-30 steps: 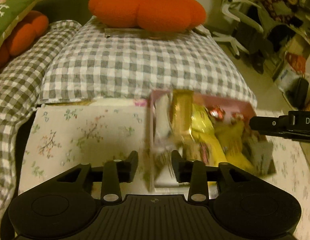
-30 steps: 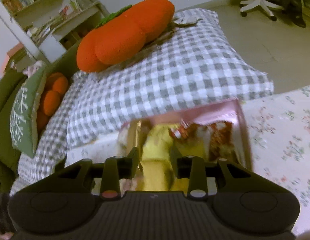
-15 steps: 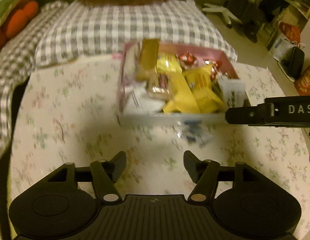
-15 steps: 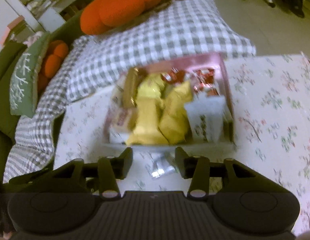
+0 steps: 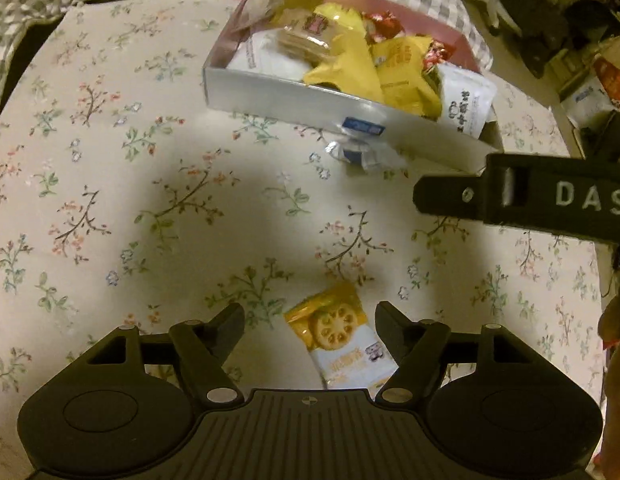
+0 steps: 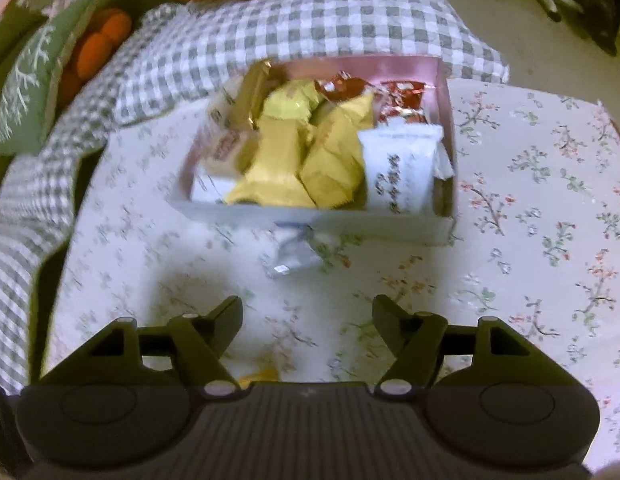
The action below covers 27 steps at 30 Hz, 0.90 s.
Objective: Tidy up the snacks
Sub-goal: 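Move left tool to yellow cracker-print packet and close on it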
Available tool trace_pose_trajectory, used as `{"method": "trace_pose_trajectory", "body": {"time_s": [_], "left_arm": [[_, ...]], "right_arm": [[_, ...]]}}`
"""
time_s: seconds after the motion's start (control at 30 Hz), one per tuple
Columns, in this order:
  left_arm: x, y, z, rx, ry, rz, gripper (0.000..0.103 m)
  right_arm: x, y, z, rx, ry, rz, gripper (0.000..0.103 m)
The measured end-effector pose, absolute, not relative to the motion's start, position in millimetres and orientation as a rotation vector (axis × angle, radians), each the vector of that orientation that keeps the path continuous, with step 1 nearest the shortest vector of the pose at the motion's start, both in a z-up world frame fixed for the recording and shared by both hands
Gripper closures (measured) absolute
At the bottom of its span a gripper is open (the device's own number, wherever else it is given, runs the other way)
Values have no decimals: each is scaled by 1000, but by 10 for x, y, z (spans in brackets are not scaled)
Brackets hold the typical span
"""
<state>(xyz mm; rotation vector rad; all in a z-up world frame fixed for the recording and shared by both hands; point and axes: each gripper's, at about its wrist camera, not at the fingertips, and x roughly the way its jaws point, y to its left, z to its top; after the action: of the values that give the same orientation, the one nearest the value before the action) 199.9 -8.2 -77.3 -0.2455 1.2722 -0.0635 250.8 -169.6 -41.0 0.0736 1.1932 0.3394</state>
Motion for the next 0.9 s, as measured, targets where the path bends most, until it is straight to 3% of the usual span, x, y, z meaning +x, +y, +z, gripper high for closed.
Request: {"method": "trace_pose_trajectory", "body": {"time_s": [0.5, 0.6, 0.67, 0.7, 0.9], "left_arm": [[1784, -436, -1000, -122, 1246, -75, 32], [1756, -448, -1024, -75, 1220, -80, 38], [1741, -445, -1017, -42, 1213, -81, 59], [1739, -440, -1011, -29, 1212, -81, 62], [1755, -333, -1027, -53, 1214, -101, 66]], "right_arm": [[2517, -1743, -550, 47, 1210, 291, 34], [2513, -1738, -555, 44, 1209, 293, 34], [2511, -1738, -562, 42, 1211, 295, 34], [2509, -1740, -561, 44, 1212, 296, 34], [2516, -1753, -548, 54, 1201, 296, 34]]}}
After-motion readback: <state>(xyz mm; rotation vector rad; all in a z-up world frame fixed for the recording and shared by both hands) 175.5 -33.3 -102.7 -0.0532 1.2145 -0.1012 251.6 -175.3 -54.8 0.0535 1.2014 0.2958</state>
